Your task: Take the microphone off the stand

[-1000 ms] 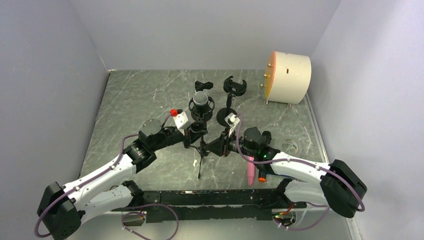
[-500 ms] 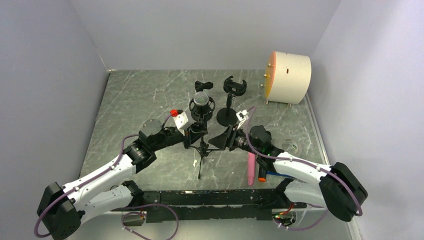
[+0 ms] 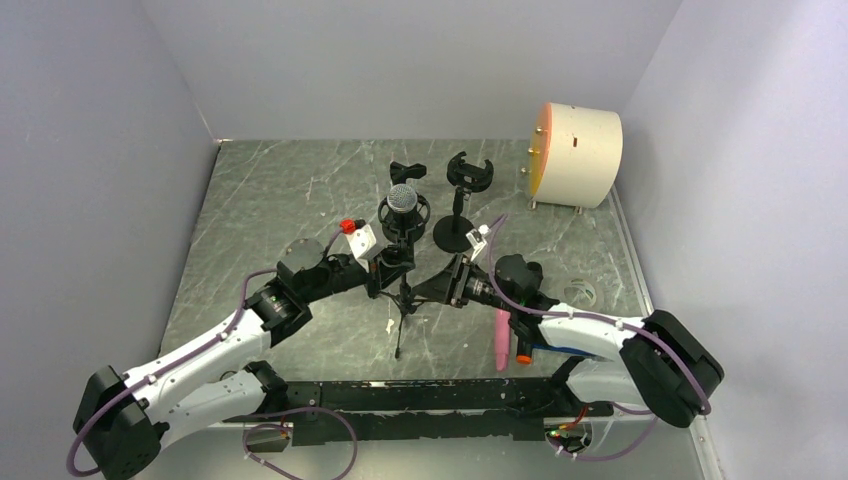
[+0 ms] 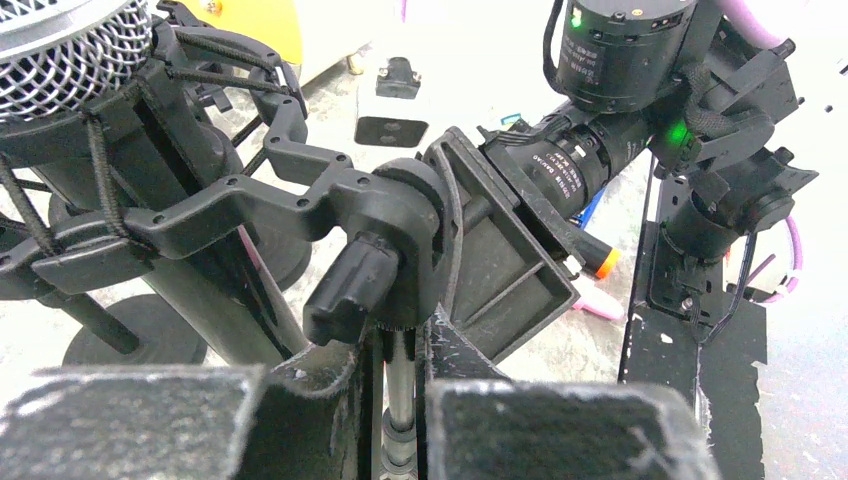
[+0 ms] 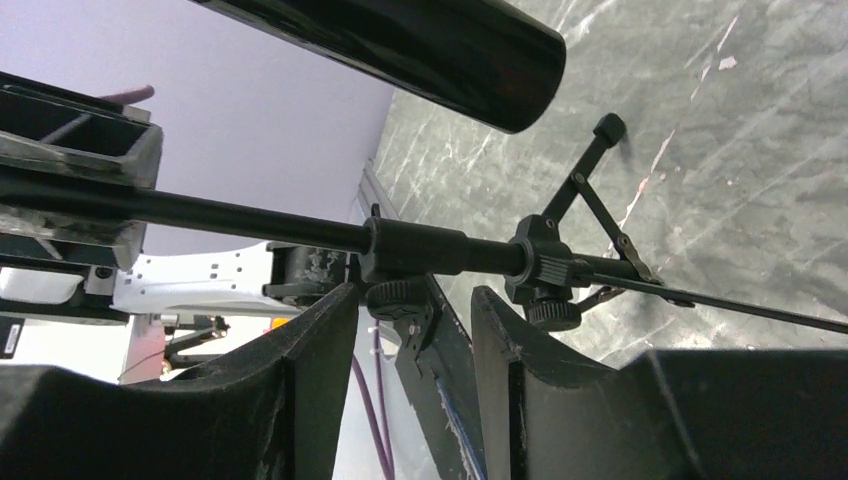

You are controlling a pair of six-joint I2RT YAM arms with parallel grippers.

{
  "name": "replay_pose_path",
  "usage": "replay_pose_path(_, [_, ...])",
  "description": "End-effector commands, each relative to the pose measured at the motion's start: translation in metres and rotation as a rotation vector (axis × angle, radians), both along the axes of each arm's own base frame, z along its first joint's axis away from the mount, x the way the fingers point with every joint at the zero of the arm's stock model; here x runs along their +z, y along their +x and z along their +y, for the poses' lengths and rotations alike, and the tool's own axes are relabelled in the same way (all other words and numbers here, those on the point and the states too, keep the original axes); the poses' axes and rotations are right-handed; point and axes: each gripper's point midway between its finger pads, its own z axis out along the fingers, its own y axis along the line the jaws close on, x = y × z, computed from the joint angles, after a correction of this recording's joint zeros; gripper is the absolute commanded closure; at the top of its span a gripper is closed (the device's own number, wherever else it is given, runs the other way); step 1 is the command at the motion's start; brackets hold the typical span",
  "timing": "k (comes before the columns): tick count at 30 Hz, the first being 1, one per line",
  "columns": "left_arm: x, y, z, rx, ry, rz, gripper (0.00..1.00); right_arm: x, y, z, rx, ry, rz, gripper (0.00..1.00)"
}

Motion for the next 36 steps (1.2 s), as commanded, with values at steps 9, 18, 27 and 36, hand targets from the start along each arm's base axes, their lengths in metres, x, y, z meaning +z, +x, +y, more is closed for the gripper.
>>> replay_pose_path(9, [0.014,-0.005,0.001,-0.007,-0.012,-0.009,0.97,0.011,-0.006,0.010,0.095,-0.014,-0.063,0.61])
replay_pose_path(18, [0.006,-0.007,0.002,-0.007,-0.005,0.003,0.97,0.008,0.004,0.004,0.070,-0.132,-0.148,0.64])
replay_pose_path(27, [-0.004,-0.008,0.003,-0.013,0.026,-0.017,0.97,0.043,0.018,-0.026,-0.093,-0.195,-0.271,0.52])
replay_pose_path(36, [-0.006,-0.009,0.001,-0.027,0.041,-0.024,0.98,0.135,0.023,-0.032,-0.166,-0.003,-0.368,0.48])
